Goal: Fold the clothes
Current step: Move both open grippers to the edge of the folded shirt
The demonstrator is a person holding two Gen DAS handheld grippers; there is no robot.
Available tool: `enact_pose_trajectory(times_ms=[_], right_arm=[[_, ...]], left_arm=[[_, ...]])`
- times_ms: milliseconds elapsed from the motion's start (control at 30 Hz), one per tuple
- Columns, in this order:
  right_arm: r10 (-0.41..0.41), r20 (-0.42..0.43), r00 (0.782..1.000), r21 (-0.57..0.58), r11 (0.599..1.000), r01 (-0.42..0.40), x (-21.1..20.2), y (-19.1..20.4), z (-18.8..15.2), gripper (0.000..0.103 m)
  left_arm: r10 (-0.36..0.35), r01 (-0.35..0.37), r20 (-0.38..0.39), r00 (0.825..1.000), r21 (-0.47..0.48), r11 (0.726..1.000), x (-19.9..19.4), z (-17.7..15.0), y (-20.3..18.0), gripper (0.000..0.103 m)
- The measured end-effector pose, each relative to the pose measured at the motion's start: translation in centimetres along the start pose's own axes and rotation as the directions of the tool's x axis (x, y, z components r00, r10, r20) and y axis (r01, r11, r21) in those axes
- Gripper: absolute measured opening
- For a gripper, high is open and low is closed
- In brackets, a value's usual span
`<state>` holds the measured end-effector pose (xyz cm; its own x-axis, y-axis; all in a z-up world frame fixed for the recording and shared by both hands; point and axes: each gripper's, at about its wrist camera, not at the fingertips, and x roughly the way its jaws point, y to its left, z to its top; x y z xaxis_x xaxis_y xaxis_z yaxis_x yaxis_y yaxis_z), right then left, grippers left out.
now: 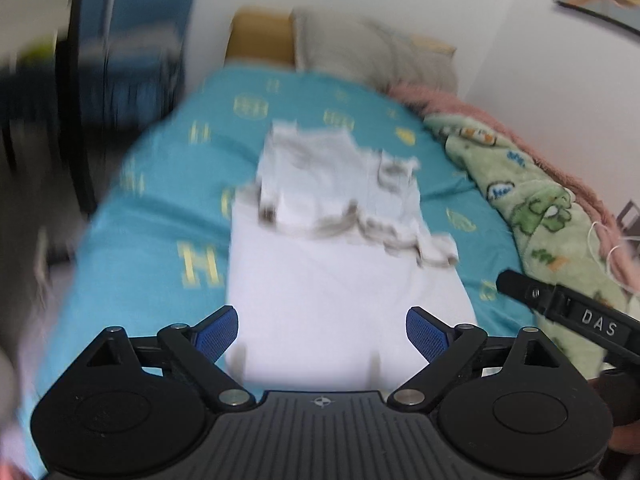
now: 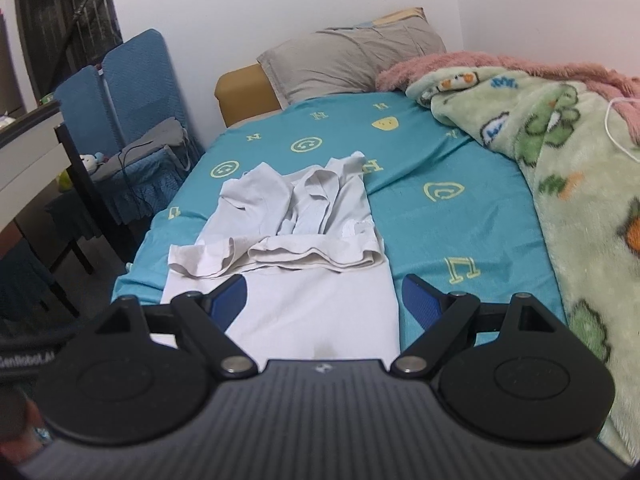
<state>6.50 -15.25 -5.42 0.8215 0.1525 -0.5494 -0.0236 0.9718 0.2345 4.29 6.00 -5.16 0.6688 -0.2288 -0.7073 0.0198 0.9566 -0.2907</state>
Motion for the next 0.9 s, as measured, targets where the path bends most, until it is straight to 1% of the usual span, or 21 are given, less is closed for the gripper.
enact_pose_trajectory(times_ms=[33, 167, 200, 300, 433, 500, 600, 733, 767, 833, 900], right_arm=[[-0.004, -0.007, 1.000, 0.009, 1.000, 0.004, 0.1, -0.1, 0.0, 0.086], [-0.016, -0.030, 0.999, 0.035, 0.999, 0.018, 0.5, -0.4, -0.2, 0.086], [-0.019, -0.033, 0.999, 0.041, 0.999, 0.020, 0.5, -0.5, -0.3, 0.086], [-0.025, -0.042, 0.999, 0.058, 0.998, 0.027, 0.7, -0.8, -0.4, 0.086], [-0.029, -0.057, 0.998, 0.088, 0.996, 0.034, 0.9, -1.1, -0.4, 0.086], [-0.033, -0.069, 0.997, 0.112, 0.993, 0.040, 1.0, -1.4, -0.6, 0.086], [-0.061, -0.110, 0.992, 0.165, 0.983, 0.079, 1.1, -2.1, -1.1, 0.086], [-0.033, -0.161, 0.986, 0.269, 0.960, 0.076, 1.4, -3.5, -1.5, 0.086], [-0.031, -0.167, 0.986, 0.285, 0.955, 0.078, 1.5, -3.7, -1.6, 0.086], [-0.046, -0.175, 0.984, 0.279, 0.956, 0.095, 1.7, -3.8, -1.5, 0.086], [-0.057, -0.179, 0.982, 0.276, 0.955, 0.106, 1.9, -3.8, -1.5, 0.086]], left_arm=[[-0.013, 0.011, -0.036, 0.999, -0.034, 0.999, 0.3, -0.2, 0.4, 0.093], [-0.029, 0.017, -0.112, 0.993, -0.103, 0.994, 0.9, -0.8, 1.4, 0.093], [-0.027, 0.011, -0.131, 0.991, -0.120, 0.993, 1.0, -0.9, 1.7, 0.093], [0.001, -0.039, -0.200, 0.980, -0.189, 0.981, 1.8, -1.6, 2.7, 0.092], [-0.038, -0.033, -0.256, 0.966, -0.270, 0.962, 2.9, -2.3, 4.0, 0.090], [-0.062, -0.027, -0.267, 0.962, -0.317, 0.948, 3.3, -2.4, 4.5, 0.089], [-0.096, -0.012, -0.267, 0.959, -0.376, 0.927, 3.8, -2.5, 5.1, 0.088], [-0.135, 0.012, -0.260, 0.956, -0.426, 0.905, 4.8, -2.5, 5.2, 0.087], [-0.133, 0.008, -0.262, 0.956, -0.427, 0.904, 5.1, -2.5, 5.3, 0.085], [-0.127, 0.001, -0.266, 0.956, -0.429, 0.903, 5.6, -2.3, 5.4, 0.083], [-0.125, 0.000, -0.252, 0.960, -0.443, 0.897, 5.9, -2.2, 5.7, 0.082]])
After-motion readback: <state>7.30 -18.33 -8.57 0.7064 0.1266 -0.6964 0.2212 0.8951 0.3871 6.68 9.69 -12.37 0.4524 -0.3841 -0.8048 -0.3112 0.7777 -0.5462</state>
